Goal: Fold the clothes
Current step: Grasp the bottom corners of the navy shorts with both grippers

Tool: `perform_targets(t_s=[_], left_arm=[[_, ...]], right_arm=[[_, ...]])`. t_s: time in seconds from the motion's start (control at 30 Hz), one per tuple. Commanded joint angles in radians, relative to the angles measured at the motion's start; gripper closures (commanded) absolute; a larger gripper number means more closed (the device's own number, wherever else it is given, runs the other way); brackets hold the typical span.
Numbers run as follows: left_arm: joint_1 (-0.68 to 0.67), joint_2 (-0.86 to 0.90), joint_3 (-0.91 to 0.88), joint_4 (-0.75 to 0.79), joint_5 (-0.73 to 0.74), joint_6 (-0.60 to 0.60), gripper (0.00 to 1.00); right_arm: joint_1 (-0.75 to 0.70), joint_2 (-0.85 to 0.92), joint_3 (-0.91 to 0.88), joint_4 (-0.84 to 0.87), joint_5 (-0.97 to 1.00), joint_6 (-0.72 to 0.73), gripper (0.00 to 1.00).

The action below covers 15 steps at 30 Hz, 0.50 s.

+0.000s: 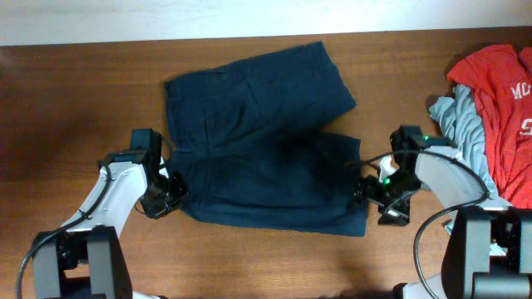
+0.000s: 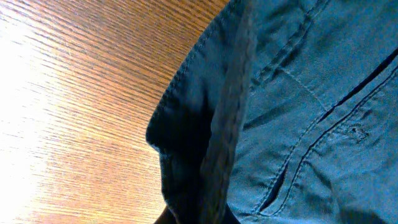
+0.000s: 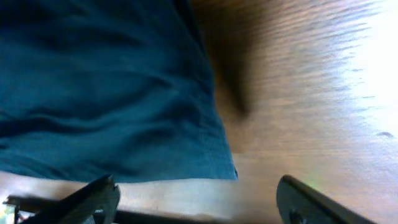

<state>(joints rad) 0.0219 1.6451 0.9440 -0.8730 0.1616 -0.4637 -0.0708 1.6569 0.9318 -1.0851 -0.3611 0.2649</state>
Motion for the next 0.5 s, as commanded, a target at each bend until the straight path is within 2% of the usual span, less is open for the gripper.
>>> perform_targets(t_s=[0.0,0.13,0.27,0.47], left_arm=[[0.005,-0.019,-0.008,0.005,0.006,0.024,0.99],[0.004,-0.019,-0.008,0.005,0.006,0.024,0.99],[0.004,-0.019,-0.008,0.010,0.006,0.024,0.99],[0.004,-0.019,-0.008,0.020,0.007,0.024,0.99]], right_arm=[[-0.003,0.007,-0.086,0.058,-0.072,0.048,0.19],[-0.003,0.007,-0.142,0.095,-0.123,0.047,0.25],[-0.003,0.007,-0.167,0.098,-0.156,0.050,0.27],[-0.003,0.007,-0.195,0.181,-0.168,0.112,0.41]])
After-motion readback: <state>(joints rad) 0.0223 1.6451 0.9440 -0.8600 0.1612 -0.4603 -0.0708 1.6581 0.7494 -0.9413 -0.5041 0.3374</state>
